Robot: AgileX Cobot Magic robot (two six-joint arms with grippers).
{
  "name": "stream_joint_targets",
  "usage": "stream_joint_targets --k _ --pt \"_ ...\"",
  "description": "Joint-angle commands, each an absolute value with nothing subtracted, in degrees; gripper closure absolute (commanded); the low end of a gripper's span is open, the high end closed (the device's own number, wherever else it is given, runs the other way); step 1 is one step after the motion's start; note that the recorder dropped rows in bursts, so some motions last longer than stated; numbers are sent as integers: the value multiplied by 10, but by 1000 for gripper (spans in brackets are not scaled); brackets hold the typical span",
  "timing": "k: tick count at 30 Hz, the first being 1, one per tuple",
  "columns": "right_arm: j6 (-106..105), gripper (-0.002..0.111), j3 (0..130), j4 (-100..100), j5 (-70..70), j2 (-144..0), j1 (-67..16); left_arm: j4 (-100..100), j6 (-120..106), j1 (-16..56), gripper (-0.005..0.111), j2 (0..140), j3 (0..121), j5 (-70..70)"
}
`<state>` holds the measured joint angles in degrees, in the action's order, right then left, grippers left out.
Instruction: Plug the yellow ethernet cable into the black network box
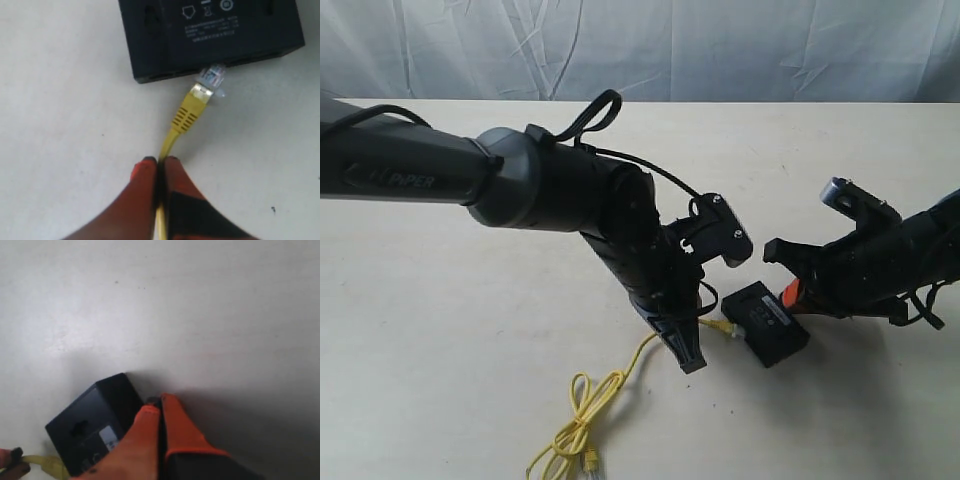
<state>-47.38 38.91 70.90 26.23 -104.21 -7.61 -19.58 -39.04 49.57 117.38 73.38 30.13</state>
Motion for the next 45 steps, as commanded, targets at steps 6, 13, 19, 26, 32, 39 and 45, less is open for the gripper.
stream_joint_targets --k 6,13,19,26,32,39,45 --pt "-463 109 391 701 250 -1033 -74 -191 -358 485 107 1167 737 284" --pt "-453 109 391 699 249 -1033 -74 -220 -359 486 107 1167 737 286" --pt "-453 109 391 697 257 -1033 -74 -230 -381 486 107 1167 737 285" --pt "-469 109 391 693 285 -1033 -74 -264 -425 486 107 1175 737 282" --pt "-479 109 391 695 286 -1033 -74 -251 -426 486 107 1180 737 283" --pt "-477 109 391 691 260 -1021 -73 -245 -423 481 107 1179 737 286" --pt "-450 109 391 650 227 -984 -73 -242 -415 464 100 1174 737 286"
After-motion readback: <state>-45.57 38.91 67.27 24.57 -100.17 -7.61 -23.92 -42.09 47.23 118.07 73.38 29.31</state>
